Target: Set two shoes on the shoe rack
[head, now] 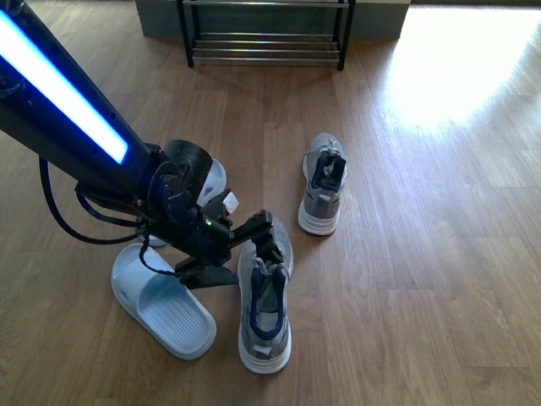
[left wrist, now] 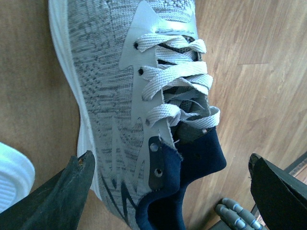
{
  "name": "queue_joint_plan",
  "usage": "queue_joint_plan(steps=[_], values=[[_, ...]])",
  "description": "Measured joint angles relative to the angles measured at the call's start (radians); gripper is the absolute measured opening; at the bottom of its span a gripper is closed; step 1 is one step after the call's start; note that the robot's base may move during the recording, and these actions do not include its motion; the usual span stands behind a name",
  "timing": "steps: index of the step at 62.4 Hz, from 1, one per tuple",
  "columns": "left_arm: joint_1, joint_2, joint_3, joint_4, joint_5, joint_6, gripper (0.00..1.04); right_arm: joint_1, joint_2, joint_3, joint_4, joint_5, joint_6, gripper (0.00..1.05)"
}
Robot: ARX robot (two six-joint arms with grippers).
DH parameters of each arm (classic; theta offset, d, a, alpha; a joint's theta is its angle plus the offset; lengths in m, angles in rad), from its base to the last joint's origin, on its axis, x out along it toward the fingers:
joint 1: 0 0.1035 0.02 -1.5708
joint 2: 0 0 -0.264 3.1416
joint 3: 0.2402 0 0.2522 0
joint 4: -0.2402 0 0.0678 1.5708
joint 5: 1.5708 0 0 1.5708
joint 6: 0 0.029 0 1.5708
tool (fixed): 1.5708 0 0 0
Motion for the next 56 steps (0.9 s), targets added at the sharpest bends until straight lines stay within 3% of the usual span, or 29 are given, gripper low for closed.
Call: queue_joint_plan(steps=[12, 25, 36, 56], values=[[-0.019, 0.038, 0.052, -0.037, 0.047, 0.009, 0.95, 0.0, 0.0, 0.0, 0.0, 0.0, 0.0, 0.95], [-0.037, 0.085, 0.109, -0.109, -0.014, 0.046, 0.94, 0.0, 0.0, 0.0, 0.0, 0.0, 0.0, 0.96], [-0.036, 0.109, 0.148, -0.171, -0.093, 0.081, 0.66, 0.0, 0.0, 0.0, 0.0, 0.0, 0.0, 0.96], [-0.029, 0.119, 0.164, -0.187, -0.129, 0.104, 0.17, 0.0, 0.0, 0.0, 0.0, 0.0, 0.0, 0.95]])
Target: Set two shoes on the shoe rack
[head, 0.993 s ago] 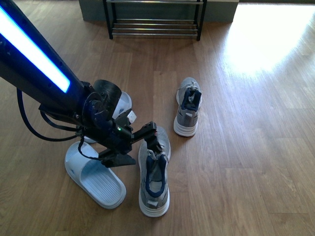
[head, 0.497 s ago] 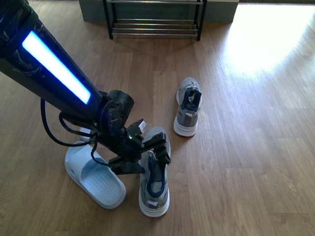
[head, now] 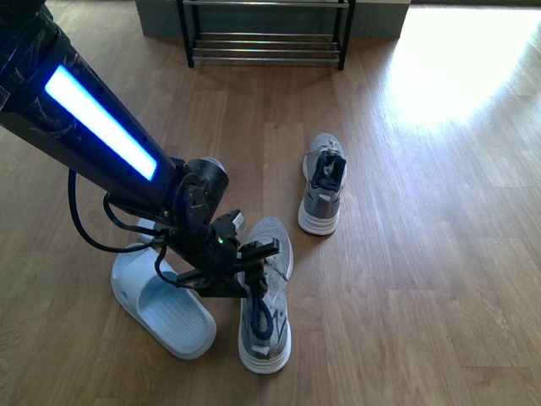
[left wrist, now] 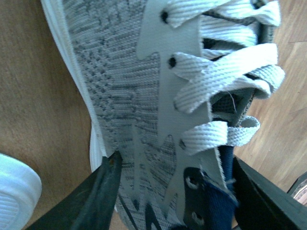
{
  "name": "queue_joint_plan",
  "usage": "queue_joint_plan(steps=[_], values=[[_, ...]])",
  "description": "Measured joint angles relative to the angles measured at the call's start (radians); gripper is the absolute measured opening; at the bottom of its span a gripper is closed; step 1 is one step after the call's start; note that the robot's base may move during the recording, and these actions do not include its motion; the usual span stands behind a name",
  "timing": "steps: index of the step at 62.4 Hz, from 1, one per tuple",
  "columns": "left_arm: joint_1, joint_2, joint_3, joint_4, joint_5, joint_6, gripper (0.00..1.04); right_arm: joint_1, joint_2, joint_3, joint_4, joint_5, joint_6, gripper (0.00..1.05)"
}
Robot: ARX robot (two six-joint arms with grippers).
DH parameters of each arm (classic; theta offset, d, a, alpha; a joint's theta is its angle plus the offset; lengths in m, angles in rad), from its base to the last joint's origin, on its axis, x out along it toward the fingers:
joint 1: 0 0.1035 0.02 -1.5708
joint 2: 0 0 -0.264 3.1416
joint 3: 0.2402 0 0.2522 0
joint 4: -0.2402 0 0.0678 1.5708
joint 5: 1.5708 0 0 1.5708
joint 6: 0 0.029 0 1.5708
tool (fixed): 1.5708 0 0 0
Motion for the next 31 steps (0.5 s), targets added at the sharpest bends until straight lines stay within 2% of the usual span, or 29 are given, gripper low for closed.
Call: queue_joint_plan(steps=[7, 10, 31], values=[[0.004, 0.007, 0.003, -0.002, -0.001, 0.003, 0.03, 0.0, 0.0, 0.0, 0.0, 0.0, 0.0, 0.95], [0.005, 0.007, 0.003, -0.003, 0.001, 0.002, 0.09, 0.0, 0.0, 0.0, 0.0, 0.0, 0.0, 0.96], [0.01, -0.021, -0.023, 0.004, 0.011, -0.006, 0.67, 0.0, 0.0, 0.0, 0.0, 0.0, 0.0, 0.95]])
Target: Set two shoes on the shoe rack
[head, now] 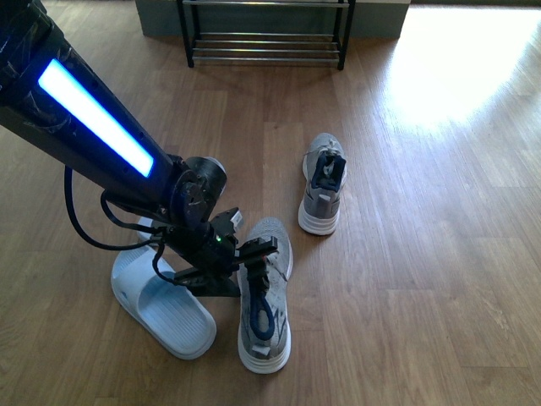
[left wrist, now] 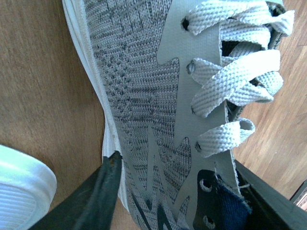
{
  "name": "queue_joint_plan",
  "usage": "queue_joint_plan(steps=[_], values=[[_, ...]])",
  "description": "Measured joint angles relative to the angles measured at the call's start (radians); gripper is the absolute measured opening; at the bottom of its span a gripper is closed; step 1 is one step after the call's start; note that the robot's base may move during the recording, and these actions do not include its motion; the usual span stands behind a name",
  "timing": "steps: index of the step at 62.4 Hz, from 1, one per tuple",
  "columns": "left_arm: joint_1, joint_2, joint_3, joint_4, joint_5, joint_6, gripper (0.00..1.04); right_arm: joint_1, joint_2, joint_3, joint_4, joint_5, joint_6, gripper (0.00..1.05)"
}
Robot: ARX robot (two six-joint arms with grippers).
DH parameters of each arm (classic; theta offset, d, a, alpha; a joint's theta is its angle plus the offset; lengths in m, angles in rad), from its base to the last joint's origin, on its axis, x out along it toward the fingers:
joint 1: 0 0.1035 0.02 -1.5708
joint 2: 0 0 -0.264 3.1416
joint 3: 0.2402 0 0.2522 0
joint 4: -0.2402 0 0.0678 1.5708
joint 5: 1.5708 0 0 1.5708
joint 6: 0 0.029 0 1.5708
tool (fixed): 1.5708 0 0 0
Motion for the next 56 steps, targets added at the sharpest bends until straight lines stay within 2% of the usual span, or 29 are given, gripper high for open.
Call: queue_joint_plan(steps=[12, 28, 34, 56], values=[[0.003, -0.059, -0.049, -0.02, -0.014, -0.007, 0.97, 0.0, 0.0, 0.0, 0.0, 0.0, 0.0, 0.96], [-0.003, -0.132, -0.079, -0.064, -0.036, 0.01, 0.95, 0.0, 0.0, 0.0, 0.0, 0.0, 0.0, 0.95], [0.001, -0.112, -0.061, -0.096, -0.062, 0.022, 0.95, 0.0, 0.0, 0.0, 0.0, 0.0, 0.0, 0.96], [-0.004, 0.006, 0.06, -0.103, -0.055, 0.036, 0.95, 0.0, 0.0, 0.0, 0.0, 0.0, 0.0, 0.95]])
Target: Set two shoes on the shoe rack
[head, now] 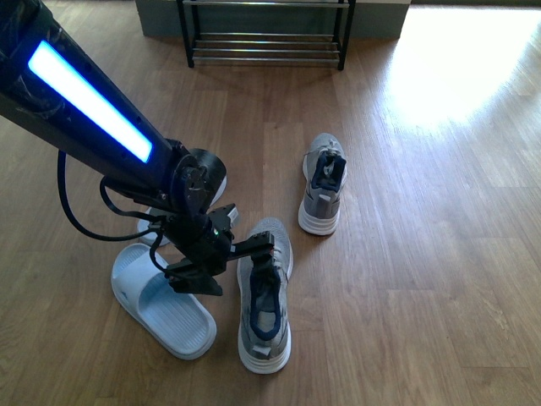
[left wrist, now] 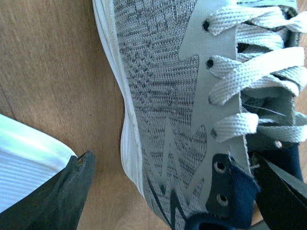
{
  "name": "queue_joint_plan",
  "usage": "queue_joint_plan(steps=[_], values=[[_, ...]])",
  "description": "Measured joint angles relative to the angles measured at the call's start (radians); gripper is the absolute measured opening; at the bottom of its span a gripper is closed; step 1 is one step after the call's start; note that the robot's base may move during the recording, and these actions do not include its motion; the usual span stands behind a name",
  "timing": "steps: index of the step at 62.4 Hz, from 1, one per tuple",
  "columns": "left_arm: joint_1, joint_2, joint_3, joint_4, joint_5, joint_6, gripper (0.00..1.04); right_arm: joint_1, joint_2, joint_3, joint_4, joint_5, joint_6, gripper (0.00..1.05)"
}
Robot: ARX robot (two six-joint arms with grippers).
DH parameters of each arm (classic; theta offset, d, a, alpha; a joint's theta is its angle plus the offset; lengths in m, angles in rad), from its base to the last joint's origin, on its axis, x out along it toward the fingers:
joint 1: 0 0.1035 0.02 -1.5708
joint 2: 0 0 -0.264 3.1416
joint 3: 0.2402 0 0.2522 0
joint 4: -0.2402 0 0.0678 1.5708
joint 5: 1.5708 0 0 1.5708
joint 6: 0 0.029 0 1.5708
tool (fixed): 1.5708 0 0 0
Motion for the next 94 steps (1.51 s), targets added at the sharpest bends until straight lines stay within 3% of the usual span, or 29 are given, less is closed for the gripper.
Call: queue_joint_plan(steps=[37, 60, 79, 94], values=[[-0.014, 0.027, 0.037, 0.019, -0.003, -0.014, 0.01, 0.0, 0.0, 0.0, 0.0, 0.0, 0.0, 0.95], [-0.008, -0.032, -0.08, 0.114, -0.075, -0.029, 0.01, 0.0, 0.0, 0.0, 0.0, 0.0, 0.0, 0.95], [0.042, -0.384, -0.527, 0.369, -0.396, 0.02, 0.01, 0.0, 0.0, 0.0, 0.0, 0.0, 0.0, 0.95], [0.067, -0.793, -0.871, 0.529, -0.561, 0.029, 0.01, 0.0, 0.0, 0.0, 0.0, 0.0, 0.0, 0.95]])
